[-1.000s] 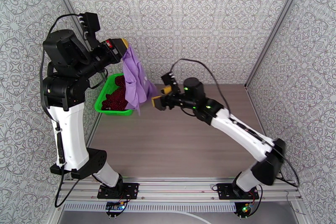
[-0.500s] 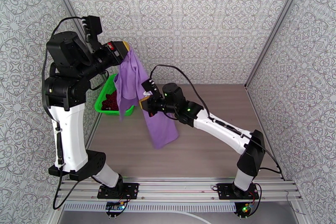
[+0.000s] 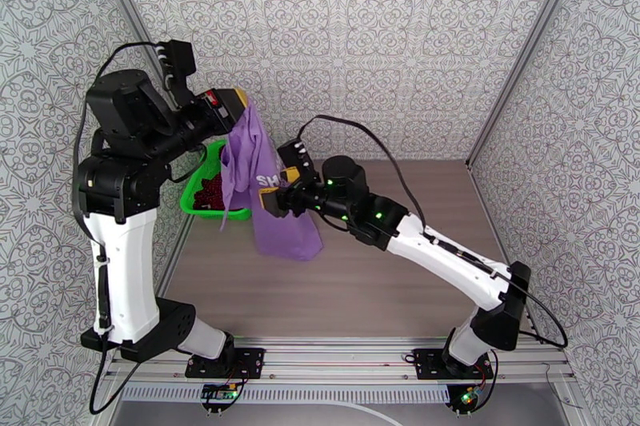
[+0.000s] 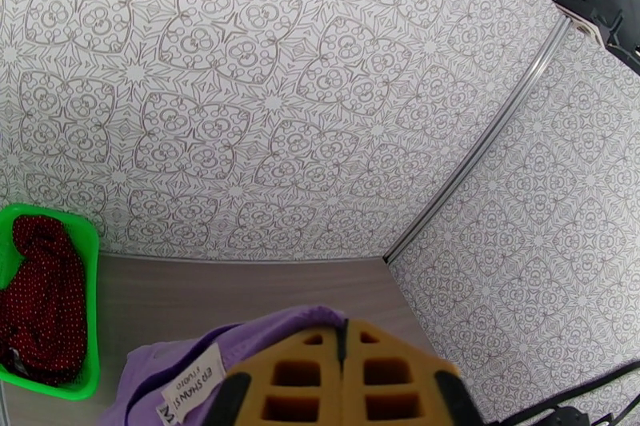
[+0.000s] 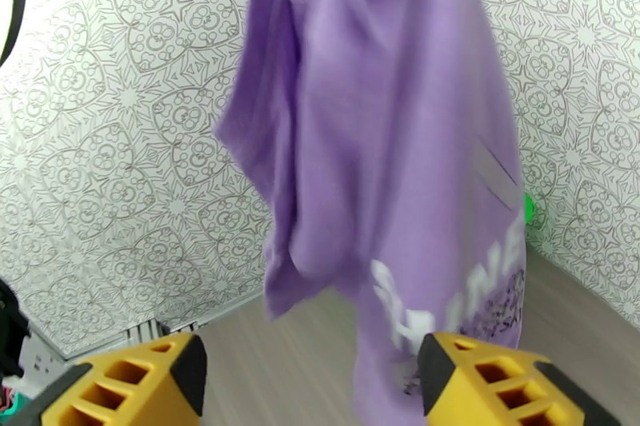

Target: Fold and stack the mixed laundry pile

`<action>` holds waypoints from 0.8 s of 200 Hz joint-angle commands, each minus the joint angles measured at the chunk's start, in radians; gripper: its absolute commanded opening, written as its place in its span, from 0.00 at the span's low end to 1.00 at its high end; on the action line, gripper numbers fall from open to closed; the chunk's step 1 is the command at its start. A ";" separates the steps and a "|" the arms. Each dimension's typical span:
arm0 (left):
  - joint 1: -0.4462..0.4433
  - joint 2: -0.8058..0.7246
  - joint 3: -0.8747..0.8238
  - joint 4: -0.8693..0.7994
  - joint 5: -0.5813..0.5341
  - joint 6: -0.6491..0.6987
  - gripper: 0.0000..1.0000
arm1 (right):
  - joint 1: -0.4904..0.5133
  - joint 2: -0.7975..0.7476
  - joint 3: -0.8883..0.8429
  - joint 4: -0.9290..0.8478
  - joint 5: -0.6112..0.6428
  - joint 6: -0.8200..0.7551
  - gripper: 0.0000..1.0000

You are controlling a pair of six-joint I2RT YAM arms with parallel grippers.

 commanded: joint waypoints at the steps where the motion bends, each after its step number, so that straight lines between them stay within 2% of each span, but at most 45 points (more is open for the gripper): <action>1: -0.028 -0.035 -0.047 0.000 -0.037 -0.023 0.00 | 0.004 0.033 0.071 -0.004 0.167 -0.034 0.80; 10: -0.037 -0.047 -0.074 0.005 -0.066 -0.026 0.00 | 0.004 0.043 0.090 0.004 0.188 -0.049 0.84; 41: -0.065 -0.078 -0.144 -0.004 -0.049 -0.035 0.00 | 0.004 0.103 0.200 -0.058 0.296 -0.142 0.99; 73: -0.087 -0.105 -0.200 -0.037 0.026 -0.022 0.00 | 0.002 0.168 0.285 -0.119 0.336 -0.297 0.98; 82: -0.092 -0.115 -0.219 -0.042 0.039 -0.017 0.00 | 0.002 0.185 0.306 -0.143 0.334 -0.335 0.91; 97: -0.095 -0.133 -0.247 -0.048 0.052 -0.008 0.00 | -0.005 0.211 0.341 -0.181 0.329 -0.366 0.60; 128: -0.090 -0.157 -0.262 -0.073 0.040 0.016 0.00 | -0.025 0.188 0.309 -0.178 0.249 -0.375 0.15; 129: -0.090 -0.157 -0.261 -0.074 0.040 0.017 0.00 | -0.027 0.186 0.306 -0.177 0.244 -0.375 0.08; 130: -0.089 -0.157 -0.260 -0.075 0.041 0.018 0.00 | -0.027 0.186 0.306 -0.177 0.244 -0.375 0.08; 132: -0.088 -0.157 -0.258 -0.076 0.041 0.020 0.00 | -0.028 0.182 0.303 -0.176 0.237 -0.375 0.00; 152: -0.077 -0.147 -0.229 -0.097 0.046 0.037 0.00 | -0.044 0.153 0.291 -0.190 0.173 -0.367 0.00; 160: -0.070 -0.141 -0.220 -0.105 0.044 0.047 0.14 | -0.056 0.140 0.293 -0.200 0.148 -0.351 0.00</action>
